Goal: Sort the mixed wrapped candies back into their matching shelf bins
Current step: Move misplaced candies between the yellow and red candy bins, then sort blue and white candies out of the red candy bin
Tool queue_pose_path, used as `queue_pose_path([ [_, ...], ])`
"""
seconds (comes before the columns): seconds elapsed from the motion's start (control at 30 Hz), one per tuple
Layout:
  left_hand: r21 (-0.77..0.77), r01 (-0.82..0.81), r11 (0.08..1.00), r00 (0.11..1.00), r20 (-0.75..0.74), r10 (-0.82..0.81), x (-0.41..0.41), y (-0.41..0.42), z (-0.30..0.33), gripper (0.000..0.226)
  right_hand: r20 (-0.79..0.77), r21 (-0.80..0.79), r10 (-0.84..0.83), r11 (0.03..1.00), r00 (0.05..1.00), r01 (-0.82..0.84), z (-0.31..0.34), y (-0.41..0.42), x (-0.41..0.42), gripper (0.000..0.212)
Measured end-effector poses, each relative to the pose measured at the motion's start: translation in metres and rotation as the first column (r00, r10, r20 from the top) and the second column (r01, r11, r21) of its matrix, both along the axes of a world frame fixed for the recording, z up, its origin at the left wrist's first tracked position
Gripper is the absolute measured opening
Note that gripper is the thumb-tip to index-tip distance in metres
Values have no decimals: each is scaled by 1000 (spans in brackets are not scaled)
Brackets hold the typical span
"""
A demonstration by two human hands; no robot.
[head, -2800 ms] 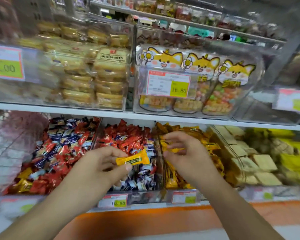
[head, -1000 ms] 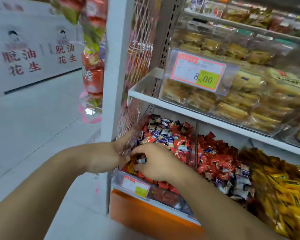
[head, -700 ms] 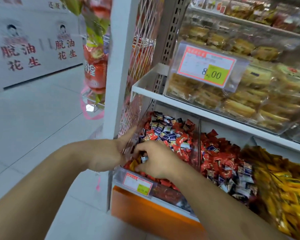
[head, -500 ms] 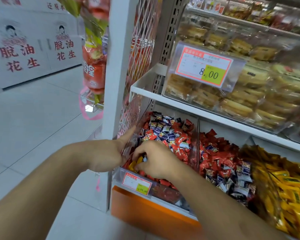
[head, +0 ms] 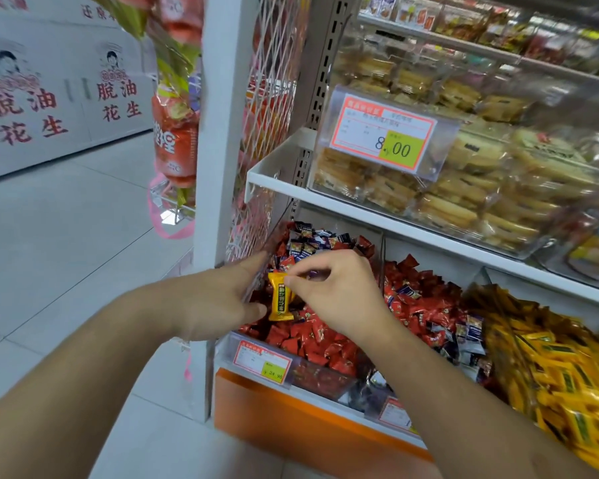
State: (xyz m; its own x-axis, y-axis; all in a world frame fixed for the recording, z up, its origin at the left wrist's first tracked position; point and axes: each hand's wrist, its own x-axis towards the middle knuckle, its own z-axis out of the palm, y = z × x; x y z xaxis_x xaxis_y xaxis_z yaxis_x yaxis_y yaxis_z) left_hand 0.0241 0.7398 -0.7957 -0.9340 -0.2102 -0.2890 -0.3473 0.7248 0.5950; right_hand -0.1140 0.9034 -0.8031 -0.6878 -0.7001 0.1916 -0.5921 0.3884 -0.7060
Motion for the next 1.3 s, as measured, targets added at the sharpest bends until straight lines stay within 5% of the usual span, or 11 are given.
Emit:
queue_pose_path([
  [0.2, -103, -115, 988, 924, -376, 68, -12, 31, 8, 64, 51, -105, -79, 991, 996, 84, 9, 20, -7, 5],
  [0.27, -4, -156, 988, 889, -437, 139, -17, 41, 7, 44, 121, -158, -80, 982, 989, 99, 12, 27, -7, 6],
  [0.4, 185, -172, 968, 868, -436, 238, -25, 58, 5, 17, 220, -195, -90, 972, 971, 134, 17, 50, -4, 2],
  [0.8, 464, -27, 885, 887, -398, 236, -54, 142, 12, 13, 308, -135, -412, 873, 857, 468, 26, 220, -12, 18],
  [1.03, 547, 14, 837, 943, -286, 171, -74, 206, 9, 17, 107, -117, -682, 714, 724, 690, 22, 295, -70, 19],
  [1.13, 562, 18, 827, 955, -254, 152, -84, 231, 11, 23, -161, 208, -606, 751, 779, 627, 24, 307, -73, 54],
  [1.3, 585, -61, 809, 965, -174, 198, -101, 270, 18, 25, -133, 162, -192, 964, 972, 212, 44, 314, -43, 63],
])
